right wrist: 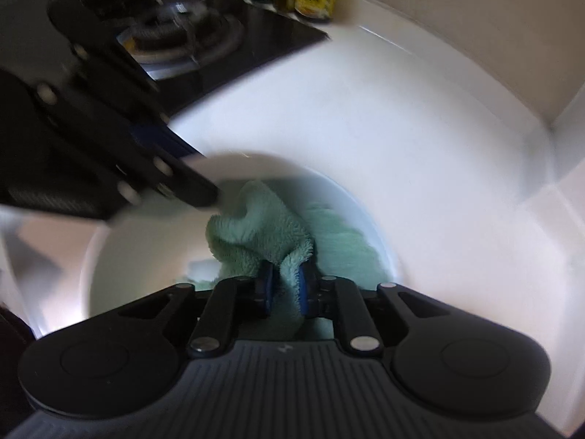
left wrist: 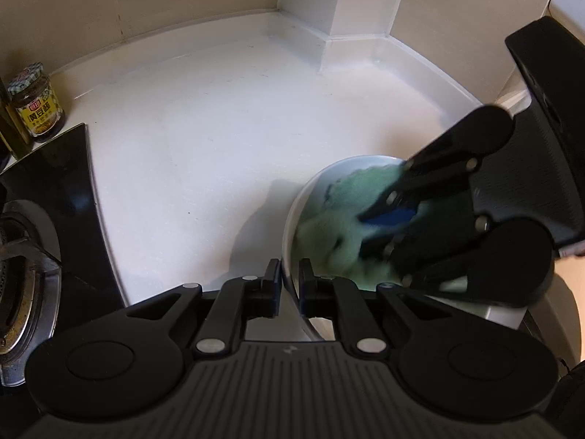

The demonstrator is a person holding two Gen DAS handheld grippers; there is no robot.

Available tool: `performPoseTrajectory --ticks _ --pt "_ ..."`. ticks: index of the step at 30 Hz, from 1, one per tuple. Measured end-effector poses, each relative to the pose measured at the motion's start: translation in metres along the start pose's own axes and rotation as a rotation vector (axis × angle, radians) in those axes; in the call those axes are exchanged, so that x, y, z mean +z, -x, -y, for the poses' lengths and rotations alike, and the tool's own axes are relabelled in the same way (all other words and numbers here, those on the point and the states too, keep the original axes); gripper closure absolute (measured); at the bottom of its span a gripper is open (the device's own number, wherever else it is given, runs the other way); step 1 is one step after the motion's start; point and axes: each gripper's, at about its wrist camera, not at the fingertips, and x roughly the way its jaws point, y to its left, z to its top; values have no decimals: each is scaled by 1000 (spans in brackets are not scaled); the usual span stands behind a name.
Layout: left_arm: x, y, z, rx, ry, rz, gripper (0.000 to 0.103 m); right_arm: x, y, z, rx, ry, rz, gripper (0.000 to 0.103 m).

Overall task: Clean bowl
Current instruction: 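Wipe the bowl interior with the cloth in the right gripper while the left gripper holds the rim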

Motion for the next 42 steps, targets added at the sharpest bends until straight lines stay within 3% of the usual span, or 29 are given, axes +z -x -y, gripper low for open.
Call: performPoseTrajectory --ticks 2,6,11,14,16,17,21,22,24,27,31,34,37,39,42 --pt "0 0 0 1 9 0 97 2 -1 -7 42 33 -6 93" --pt "2 -2 0 -4 23 -2 99 1 10 -15 142 142 -107 95" --pt "3 -2 4 -26 0 -5 98 -4 11 -24 -69 274 -236 97" --pt "4 -4 8 -16 -26 -3 99 0 6 -24 -159 258 -188 98" --pt "5 -4 9 -10 -36 -4 99 4 5 -27 -116 207 -80 98" --pt "5 -5 10 -5 -41 -4 99 6 7 -27 -42 157 -43 98" --pt "5 -5 9 -7 -30 -2 100 0 18 -27 175 114 -54 98" --pt "5 -5 9 -13 -29 -3 100 -2 21 -27 190 132 -80 98" --pt "5 -5 9 -23 -27 -5 100 -7 26 -26 146 198 -153 98" --pt "5 -6 10 -23 -25 -2 99 -5 25 -25 -40 272 -212 99" --pt "6 -8 15 -12 -34 1 100 3 22 -31 -80 236 -105 98" --pt "5 -9 15 -10 -35 0 100 4 24 -35 108 138 -38 98" --pt "4 -10 13 -30 -24 -3 100 -4 33 -44 161 215 -101 98" --pt "2 -9 13 -42 -19 0 99 -8 40 -45 106 294 -169 98" --pt "1 -10 16 -27 -29 0 99 -5 39 -39 -88 331 -200 99"
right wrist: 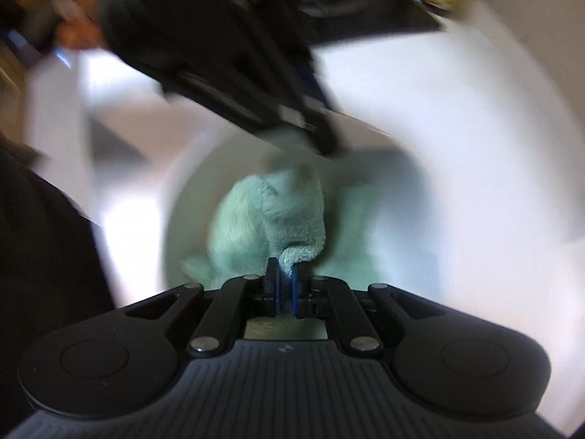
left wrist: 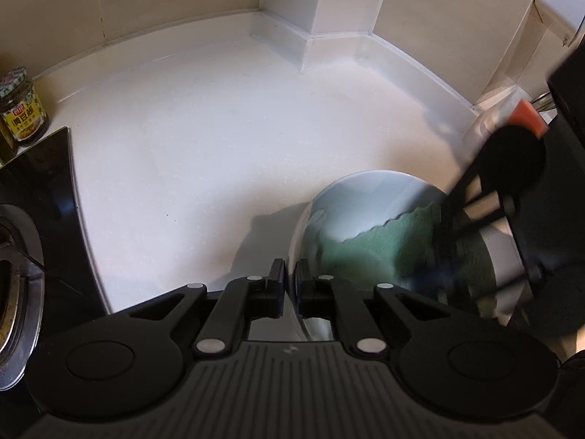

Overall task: Clean bowl
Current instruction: 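Wipe the bowl interior with the cloth in the right gripper while the left gripper holds the rim, then lift the cloth and open the right gripper, dropping it into the bowl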

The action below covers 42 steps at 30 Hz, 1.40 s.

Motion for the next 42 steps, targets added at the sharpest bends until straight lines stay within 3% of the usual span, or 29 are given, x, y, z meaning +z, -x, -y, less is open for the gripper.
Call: performPoseTrajectory --ticks 4,7,12,13,17,22,28,30,34,37,39,40,42 --pt "1 0 4 31 -24 -6 99 8 -5 1 -61 -77 93 99" --pt "3 -1 5 43 -28 -7 100 12 -2 0 103 -179 191 99" --pt "3 -1 5 35 -24 -2 100 10 3 -8 219 -88 141 99" --pt "2 -1 4 33 -23 -1 100 9 2 -10 217 -73 126 99" --pt "1 -2 3 30 -25 1 100 3 10 -12 14 -47 70 99" --pt "0 -2 4 32 -25 -1 99 -10 57 12 85 -298 315 99" --pt "-1 0 4 36 -33 -8 99 -23 90 49 82 -546 579 99" --pt "-1 0 4 38 -34 -9 100 -53 94 70 82 -665 627 99" --pt "0 0 5 43 -46 -12 99 -70 44 98 49 -860 545 96" --pt "0 0 5 44 -51 -14 99 -74 9 99 -60 -872 376 90" --pt "8 -4 15 57 -32 -14 99 -76 14 93 -109 -853 366 89" --pt "19 -1 1 30 -79 -22 99 -77 17 90 -131 -848 366 89" --pt "26 0 -4 19 -95 -24 99 -74 31 83 -131 -855 440 88"
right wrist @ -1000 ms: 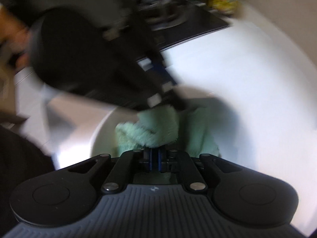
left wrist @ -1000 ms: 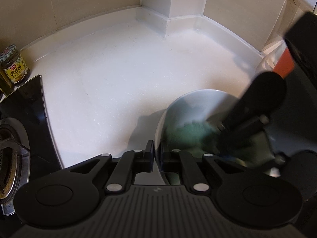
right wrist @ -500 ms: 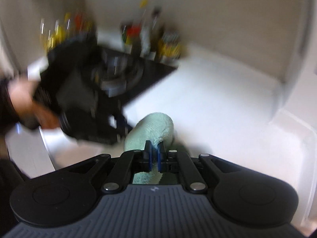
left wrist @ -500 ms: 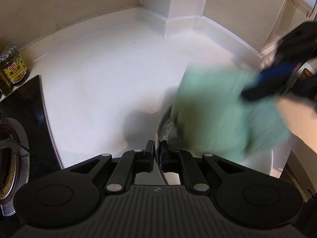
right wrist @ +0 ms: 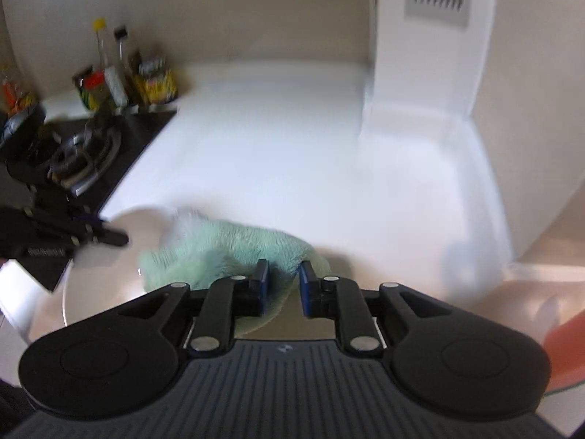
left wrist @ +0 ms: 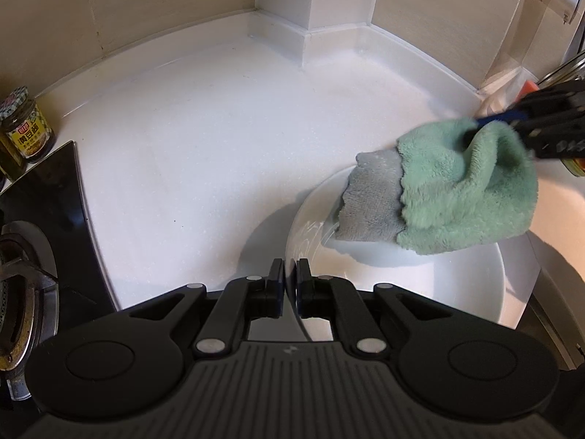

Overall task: Clean bowl
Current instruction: 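Lift the cloth and open the right gripper, dropping it into the bowl, then regrasp the cloth in the bowl with the right gripper and wipe the inner wall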

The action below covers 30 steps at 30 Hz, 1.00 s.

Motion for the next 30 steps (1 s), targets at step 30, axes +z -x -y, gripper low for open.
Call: performPoseTrajectory --ticks 30 --pt "77 -14 43 4 -54 2 99 4 -73 -74 97 742 -215 85"
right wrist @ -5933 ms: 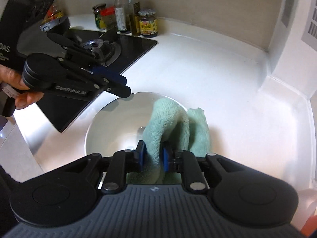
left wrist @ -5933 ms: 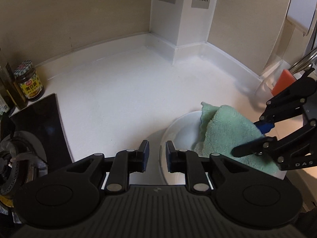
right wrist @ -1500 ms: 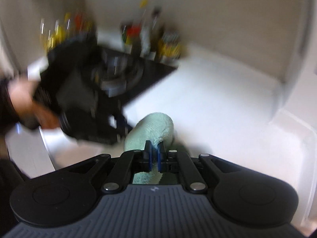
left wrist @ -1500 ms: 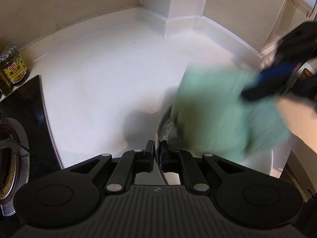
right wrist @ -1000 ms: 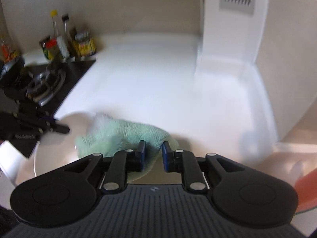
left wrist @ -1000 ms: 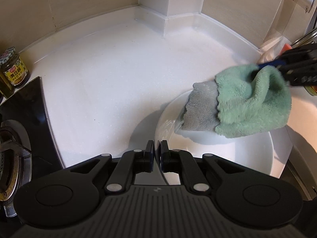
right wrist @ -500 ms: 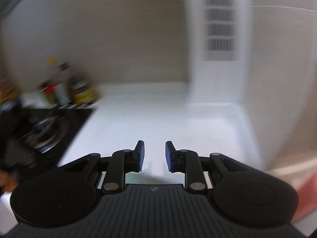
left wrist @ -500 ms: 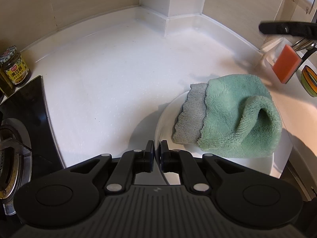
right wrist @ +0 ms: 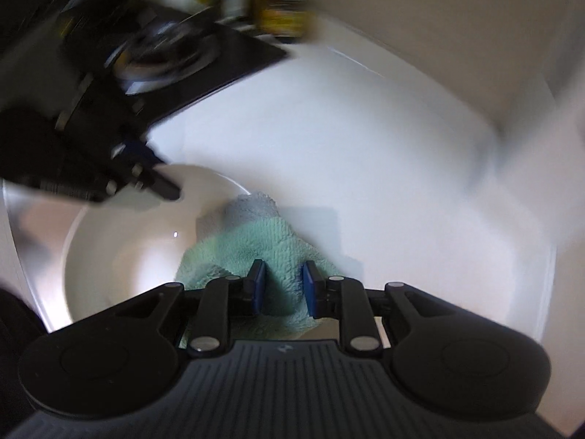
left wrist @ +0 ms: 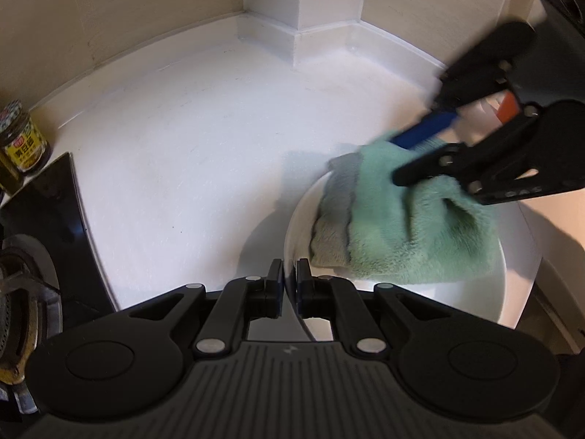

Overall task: Clean bowl
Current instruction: 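Regrasp the cloth in the bowl with the right gripper and wipe the inner wall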

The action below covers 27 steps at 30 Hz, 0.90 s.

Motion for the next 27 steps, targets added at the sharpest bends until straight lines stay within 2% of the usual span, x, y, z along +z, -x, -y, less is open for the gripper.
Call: performPoseTrajectory --ticks 2,3,4,6,8,16,22,27 --pt "8 -1 3 3 -5 2 98 8 -8 -10 0 170 10 85" --pt "12 -2 5 4 -7 3 98 12 -12 -8 13 178 6 85" --pt "16 -2 7 7 -7 5 97 14 -14 -5 24 149 0 85" --pt "24 -4 11 12 -2 8 98 16 -15 9 64 1 -20 86" --pt "34 -7 15 15 15 15 99 11 -14 14 75 -70 -26 87" --pt "72 -14 31 13 32 24 98 -27 7 17 40 -341 -51 88" --pt "99 -22 44 10 14 31 96 -62 26 11 35 -556 -28 88" --pt "119 -33 54 -12 -3 33 93 -86 42 -6 25 -676 10 87"
